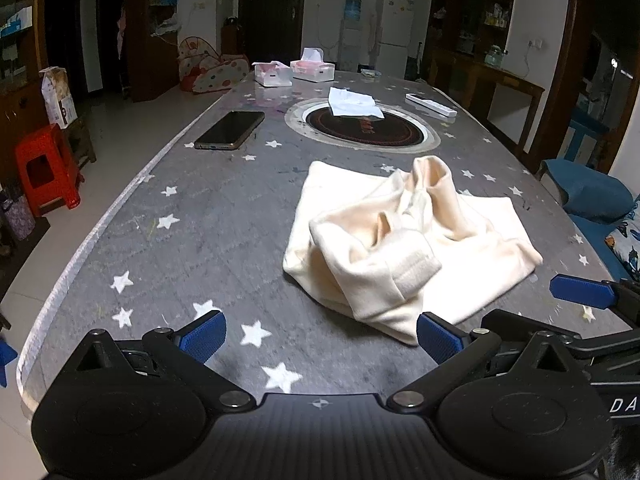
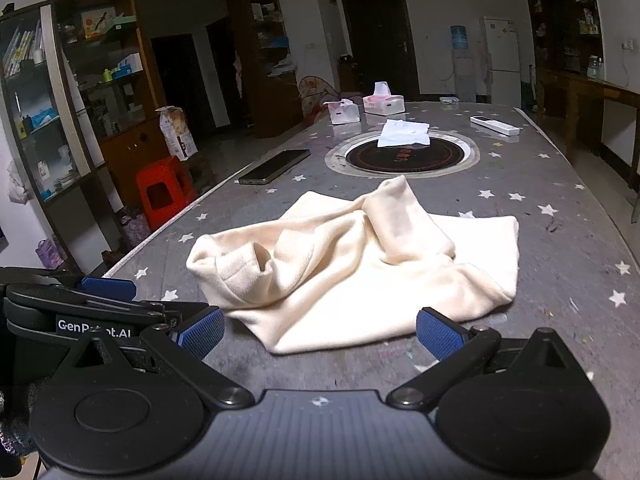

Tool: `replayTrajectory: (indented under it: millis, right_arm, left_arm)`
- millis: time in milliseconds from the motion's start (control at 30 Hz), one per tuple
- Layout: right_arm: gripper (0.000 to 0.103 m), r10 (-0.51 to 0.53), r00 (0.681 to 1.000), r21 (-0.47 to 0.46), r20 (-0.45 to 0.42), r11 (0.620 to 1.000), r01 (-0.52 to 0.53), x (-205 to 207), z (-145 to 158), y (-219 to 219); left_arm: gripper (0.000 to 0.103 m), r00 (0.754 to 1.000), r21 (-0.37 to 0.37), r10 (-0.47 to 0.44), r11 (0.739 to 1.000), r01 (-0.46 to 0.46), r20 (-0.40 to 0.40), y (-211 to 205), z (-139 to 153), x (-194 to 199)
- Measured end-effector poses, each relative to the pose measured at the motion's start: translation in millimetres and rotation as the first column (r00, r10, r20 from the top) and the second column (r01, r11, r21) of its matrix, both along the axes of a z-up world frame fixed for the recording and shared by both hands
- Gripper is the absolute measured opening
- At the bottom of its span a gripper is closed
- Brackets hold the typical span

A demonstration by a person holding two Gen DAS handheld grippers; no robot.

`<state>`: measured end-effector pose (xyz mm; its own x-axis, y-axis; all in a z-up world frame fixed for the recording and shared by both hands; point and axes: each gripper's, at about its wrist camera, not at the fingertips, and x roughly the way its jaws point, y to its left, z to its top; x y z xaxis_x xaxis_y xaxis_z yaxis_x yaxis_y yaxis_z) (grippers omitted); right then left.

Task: Fold clothes
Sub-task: 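Reach both grippers down to the sweatshirt hem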

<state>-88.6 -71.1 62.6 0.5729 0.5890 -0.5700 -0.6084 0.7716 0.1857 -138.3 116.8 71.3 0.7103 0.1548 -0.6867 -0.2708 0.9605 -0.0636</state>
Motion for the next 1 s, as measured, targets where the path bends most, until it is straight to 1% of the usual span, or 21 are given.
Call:
replayTrajectory:
  millis: [200, 267, 400, 567, 667, 833, 867, 900, 967, 1000]
  right_arm:
    - [0.103, 0.013, 1.0, 0.022, 0.0, 1.0, -0.013, 18.3, 6.5, 9.4]
    - [0.103, 0.013, 1.0, 0.032, -0.003, 0.999, -0.013, 27.5, 9.8, 12.0]
    - [0.103, 0.008, 1.0, 0.038, 0.004, 0.999, -0.009, 49.6, 17.1, 17.1]
    - [0.103, -0.013, 1.0, 0.044, 0.017, 0.999, 0.012, 78.0, 24.2, 18.5]
    - [0.102, -0.041, 0.999, 0.04, 0.011, 0.998, 0.041, 100.9, 24.0, 19.4]
    - [0.092, -0.082, 0.996, 0.037, -0.029, 0.996, 0.083, 136.4, 17.6, 19.8]
    - [0.089, -0.09, 0.995, 0.037, -0.039, 0.995, 0.092, 142.5, 15.6, 19.9]
    - [0.084, -0.095, 0.994, 0.035, -0.047, 0.995, 0.097, 148.5, 13.4, 20.4]
    - [0.081, -0.104, 0.993, 0.03, -0.061, 0.994, 0.106, 159.6, 9.3, 21.8]
    - [0.077, -0.108, 0.992, 0.027, -0.067, 0.994, 0.11, 164.7, 7.5, 22.8]
  left_arm:
    - [0.103, 1.0, 0.011, -0.014, 1.0, 0.014, 0.018, 10.4, 8.2, 13.0]
    - [0.103, 1.0, 0.008, -0.022, 1.0, 0.022, 0.022, 14.1, 10.8, 19.7]
    - [0.103, 0.999, 0.026, -0.046, 0.999, 0.045, 0.028, 18.2, 15.6, 35.7]
    - [0.103, 0.996, 0.033, -0.076, 0.997, 0.074, 0.052, 23.6, 22.7, 56.4]
    - [0.103, 0.995, 0.055, -0.083, 0.995, 0.079, 0.06, 25.9, 24.9, 74.5]
    - [0.101, 0.994, 0.076, -0.097, 0.993, 0.093, 0.055, 29.0, 23.2, 104.5]
    - [0.098, 0.993, 0.078, -0.105, 0.992, 0.101, 0.054, 29.1, 22.7, 109.5]
    - [0.097, 0.992, 0.08, -0.116, 0.991, 0.111, 0.055, 28.9, 22.3, 114.3]
    - [0.096, 0.99, 0.083, -0.13, 0.989, 0.125, 0.054, 28.8, 21.4, 123.6]
    - [0.096, 0.99, 0.083, -0.133, 0.988, 0.128, 0.05, 28.9, 20.9, 128.0]
